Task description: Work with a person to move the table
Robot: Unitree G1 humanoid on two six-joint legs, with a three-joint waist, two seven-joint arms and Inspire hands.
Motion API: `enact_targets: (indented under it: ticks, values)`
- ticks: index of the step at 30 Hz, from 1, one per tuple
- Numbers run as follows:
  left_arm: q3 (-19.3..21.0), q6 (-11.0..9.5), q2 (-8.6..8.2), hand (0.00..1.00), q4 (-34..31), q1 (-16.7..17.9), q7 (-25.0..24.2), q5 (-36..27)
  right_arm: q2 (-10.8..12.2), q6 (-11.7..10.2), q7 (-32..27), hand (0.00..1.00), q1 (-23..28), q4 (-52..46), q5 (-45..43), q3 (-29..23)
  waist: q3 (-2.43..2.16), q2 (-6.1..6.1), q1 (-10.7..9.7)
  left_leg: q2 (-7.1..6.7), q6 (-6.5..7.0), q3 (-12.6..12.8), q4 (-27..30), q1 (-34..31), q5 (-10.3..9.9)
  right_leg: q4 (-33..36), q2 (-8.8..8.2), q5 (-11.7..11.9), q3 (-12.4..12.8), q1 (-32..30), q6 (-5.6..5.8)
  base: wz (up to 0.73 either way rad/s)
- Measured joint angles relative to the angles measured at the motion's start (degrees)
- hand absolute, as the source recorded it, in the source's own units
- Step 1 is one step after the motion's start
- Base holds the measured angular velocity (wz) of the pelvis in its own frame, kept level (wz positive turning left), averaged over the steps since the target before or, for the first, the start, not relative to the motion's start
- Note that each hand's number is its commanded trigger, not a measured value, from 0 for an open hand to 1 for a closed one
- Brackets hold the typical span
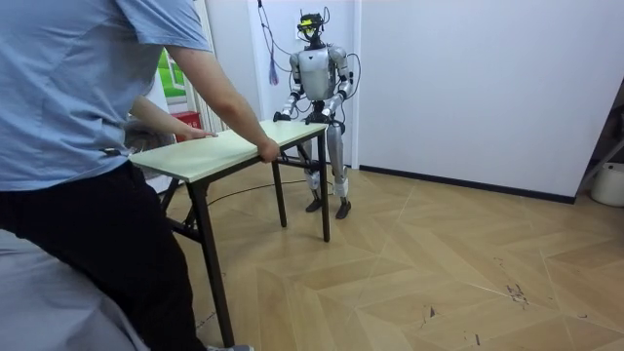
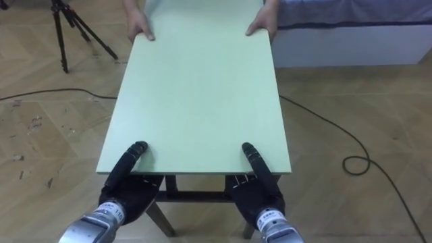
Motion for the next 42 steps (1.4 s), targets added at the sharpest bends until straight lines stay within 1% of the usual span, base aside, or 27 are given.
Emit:
enact_targets:
  ticks: [3, 6, 8, 11, 15, 17, 18, 19, 20, 21, 22, 24, 26, 28, 30, 33, 35, 38, 41, 42]
  values:
    - [0.0, -0.3, -0.46, 1.00, -0.1, -0.1, -0.4, 1.1, 0.0, -0.2, 0.0, 1.00, -0.3, -0.5, -0.2, -0.1, -0.06, 0.00, -0.4, 0.00, 0.00, 0.1, 0.2, -0.3, 0.0, 0.0, -0.10, 0.0, -0.9, 0.0, 0.00, 0.10]
    - [0.0, -0.4, -0.55, 1.00, -0.5, -0.1, -2.1, 1.7, 0.0, -0.8, 0.0, 1.00, -0.3, -2.1, -1.1, -0.2, -0.12, 0.08, -0.9, 0.01, 0.00, 0.1, 0.2, -0.6, 0.0, 0.0, -0.12, 0.0, -1.0, 0.0, 0.01, 0.10]
    - [0.0, -0.9, -0.64, 1.00, -1.3, -0.1, -2.6, 2.7, 0.5, -0.8, 0.0, 1.00, -0.3, -3.5, -1.2, -0.2, -0.24, 0.24, -1.1, 0.01, 0.00, 0.2, 0.3, -0.7, 0.0, 0.0, -0.14, 0.0, -1.1, 0.0, 0.01, 0.00]
    - [0.0, -1.4, -0.89, 1.00, -2.6, -0.1, -2.9, 3.8, 0.4, -0.9, -1.0, 1.00, -0.3, -5.6, -1.0, -0.3, -0.26, 0.27, -1.1, -0.02, 0.00, 0.5, 0.8, -0.9, 0.0, 0.1, -0.15, 0.0, -0.6, -0.1, 0.02, -0.03]
    - [0.0, -1.7, -1.08, 1.00, -2.6, -0.1, -4.8, 4.6, 0.4, -1.3, -1.2, 1.00, 0.5, -7.4, -0.8, -0.1, -0.53, 0.67, -1.1, -0.08, 0.00, 0.5, 1.1, -0.9, 0.0, 0.2, -0.08, 0.1, -0.1, -0.2, 0.10, -0.05]
    - [-0.3, -2.7, -1.11, 1.00, -2.7, 0.0, -5.6, 4.9, 0.4, -1.7, -1.2, 1.00, 0.5, -7.8, -0.4, 0.4, -0.59, 0.66, -1.2, -0.08, 0.00, 0.5, 1.1, -0.9, 0.0, 0.3, 0.00, 0.1, 0.0, -0.2, 0.09, -0.06]
    - [-0.3, -2.9, -1.13, 1.00, -2.7, 0.1, -5.8, 4.9, 0.4, -2.1, -1.2, 1.00, 0.6, -7.9, -0.3, 0.7, -0.60, 0.67, -1.3, -0.07, 0.00, 0.5, 1.1, -0.9, 0.0, 0.3, 0.01, 0.1, 0.1, -0.2, 0.08, -0.05]
    - [-0.6, -3.3, -1.16, 1.00, -3.1, 0.3, -6.1, 4.9, 0.4, -2.7, -1.2, 1.00, 0.8, -8.5, -0.2, 1.1, -0.63, 0.65, -1.3, -0.07, 0.00, 0.6, 1.1, -0.8, 0.0, 0.3, 0.02, 0.1, 0.3, -0.2, 0.08, -0.08]
    - [-0.8, -3.8, -1.21, 1.00, -3.9, 1.0, -6.3, 4.9, 0.4, -3.4, -1.2, 1.00, 1.3, -9.3, 0.0, 1.7, -0.78, 0.57, -1.2, -0.06, 0.00, 0.8, 1.1, -0.8, 0.0, 0.3, 0.08, 0.1, 0.5, -0.3, 0.09, -0.10]
    - [-0.8, -3.8, -1.26, 1.00, -4.4, 1.4, -6.5, 4.9, 0.4, -3.6, -1.0, 1.00, 1.7, -9.7, 0.0, 1.8, -0.94, 0.51, -1.2, -0.05, 0.00, 0.9, 1.1, -0.8, 0.0, 0.3, 0.13, 0.1, 0.6, -0.3, 0.09, -0.11]
    - [-1.3, -4.1, -1.29, 1.00, -5.5, 2.4, -6.7, 4.9, 0.7, -4.2, 0.1, 1.00, 2.4, -10.0, -0.3, 2.0, -1.07, 0.49, -1.1, -0.04, 0.00, 1.0, 1.1, -0.7, 0.0, 0.3, 0.14, 0.1, 0.7, -0.3, 0.09, -0.08]
    - [-1.9, -4.4, -1.36, 1.00, -6.9, 4.0, -7.9, 4.4, 0.7, -4.6, 1.9, 1.00, 3.5, -10.8, -0.5, 2.0, -1.08, 0.50, -1.1, -0.04, 0.00, 1.0, 1.1, -0.7, 0.0, 0.3, 0.05, 0.1, 0.8, -0.4, 0.11, -0.03]
    - [-3.2, -5.8, -1.84, 1.00, -8.3, 6.4, -9.5, 3.7, -0.5, -4.6, 2.8, 1.00, 5.0, -12.4, -0.5, 2.4, -1.07, 0.50, -1.1, 0.01, 0.00, 1.0, 1.0, -0.8, 0.0, 0.3, 0.00, 0.1, 0.9, -0.5, 0.12, 0.00]
    - [-3.8, -6.7, -1.89, 1.00, -8.4, 7.3, -10.6, 3.1, -0.7, -5.0, 3.2, 1.00, 5.3, -12.4, -0.7, 2.9, -1.07, 0.50, -1.0, 0.08, 0.00, 1.0, 1.0, -0.9, 0.0, 0.3, 0.05, 0.1, 1.0, -0.6, 0.12, -0.02]
    - [-4.3, -6.7, -1.95, 1.00, -8.4, 7.6, -11.4, 1.9, -0.7, -6.0, 3.5, 1.00, 5.4, -12.4, -1.3, 3.0, -1.07, 0.49, -0.9, 0.13, 0.00, 1.0, 1.0, -1.0, 0.0, 0.3, 0.07, 0.1, 1.0, -0.7, 0.12, 0.00]
    - [-4.8, -6.7, -1.99, 1.00, -8.4, 7.9, -12.4, 1.5, -1.1, -6.2, 3.7, 1.00, 5.4, -12.4, -1.2, 3.0, -1.06, 0.47, -0.5, 0.13, 0.00, 1.0, 0.7, -1.0, 0.0, 0.3, 0.06, 0.1, 0.8, -0.8, 0.12, 0.00]
    - [-5.0, -7.3, -1.95, 1.00, -8.4, 8.4, -12.6, 1.5, -1.3, -6.9, 3.9, 1.00, 5.5, -12.4, -1.4, 3.8, -1.08, 0.38, -0.5, 0.07, 0.00, 1.0, 0.7, -1.2, 0.0, 0.3, 0.02, 0.1, 0.8, -1.0, 0.12, 0.00]
    - [-5.3, -8.0, -1.74, 1.00, -8.4, 8.8, -12.9, 1.5, -1.3, -6.9, 4.3, 1.00, 5.8, -12.4, -1.8, 4.0, -1.19, 0.19, -0.5, 0.04, 0.00, 1.0, 0.8, -1.6, 0.0, 0.4, 0.02, 0.1, 0.8, -1.4, 0.12, 0.00]
    - [-6.6, -9.4, -1.31, 1.00, -8.4, 9.5, -13.7, 1.5, -1.3, -7.5, 5.3, 1.00, 6.6, -12.4, -2.3, 4.3, -1.16, -0.04, -0.2, 0.07, 0.00, 1.0, 0.8, -2.0, 0.0, 1.1, -0.01, 0.1, 0.9, -2.2, 0.12, 0.00]
    - [-6.7, -9.6, -1.22, 1.00, -8.4, 9.6, -13.8, 1.5, -1.4, -7.5, 5.4, 1.00, 6.7, -12.4, -2.3, 4.5, -1.16, -0.13, -0.2, 0.07, 0.00, 1.0, 0.8, -2.0, 0.0, 1.1, -0.01, 0.1, 0.8, -2.2, 0.13, 0.00]
